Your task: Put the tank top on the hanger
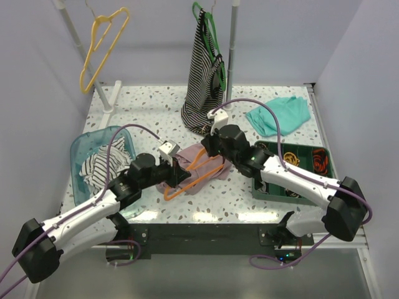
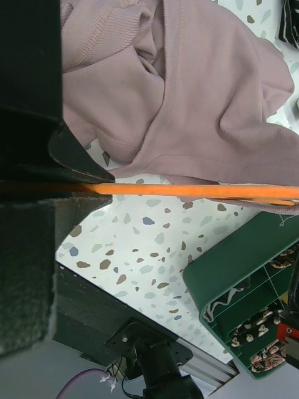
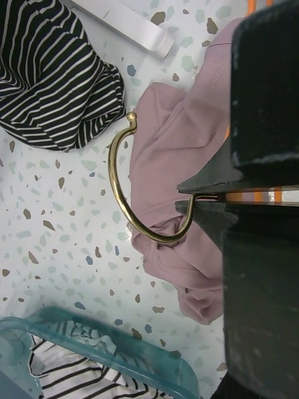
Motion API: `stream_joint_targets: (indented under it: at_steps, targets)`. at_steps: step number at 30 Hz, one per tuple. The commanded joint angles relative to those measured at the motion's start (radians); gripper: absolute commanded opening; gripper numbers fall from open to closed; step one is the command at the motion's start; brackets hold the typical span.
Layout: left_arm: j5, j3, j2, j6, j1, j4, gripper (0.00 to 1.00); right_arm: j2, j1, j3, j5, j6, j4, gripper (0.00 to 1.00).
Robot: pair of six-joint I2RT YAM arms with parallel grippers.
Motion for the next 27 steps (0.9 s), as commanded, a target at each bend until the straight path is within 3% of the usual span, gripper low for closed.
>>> stream_joint_targets:
  at_steps: [1, 4, 5, 6, 8, 11, 13, 18, 23, 27]
  targets:
    - [-0.004, 0.036, 0.006, -0.014, -0.004, 0.060, 0.00, 0.013, 0.003, 0.009, 0.060, -0.029, 0.038, 0.00]
    - [-0.044, 0.048, 0.003, -0.023, -0.003, 0.041, 0.21, 0.012, 0.015, 0.009, 0.087, -0.056, 0.031, 0.00]
    - [-0.056, 0.054, 0.000, -0.026, -0.004, 0.035, 0.38, 0.007, 0.018, 0.008, 0.095, -0.064, 0.031, 0.00]
    - [-0.070, 0.059, -0.001, -0.031, -0.004, 0.020, 0.44, 0.006, 0.023, 0.006, 0.099, -0.076, 0.031, 0.00]
    - [-0.113, 0.077, -0.012, -0.032, -0.004, 0.002, 0.57, -0.002, 0.024, 0.002, 0.119, -0.081, 0.031, 0.00]
    - [-0.180, 0.111, -0.020, -0.037, -0.003, -0.040, 0.63, -0.011, 0.032, -0.012, 0.132, -0.092, 0.031, 0.00]
    - [-0.235, 0.137, -0.001, -0.046, -0.003, -0.124, 0.63, -0.019, 0.034, -0.023, 0.132, -0.095, 0.031, 0.00]
    - [-0.275, 0.220, 0.080, -0.052, -0.003, -0.247, 0.50, -0.033, 0.040, -0.054, 0.106, -0.105, 0.041, 0.00]
    - [-0.167, 0.260, 0.189, -0.022, -0.003, -0.288, 0.34, -0.059, 0.047, -0.080, 0.090, -0.112, 0.051, 0.00]
    - [-0.039, 0.258, 0.242, 0.027, -0.003, -0.287, 0.31, -0.071, 0.046, -0.083, 0.101, -0.115, 0.045, 0.00]
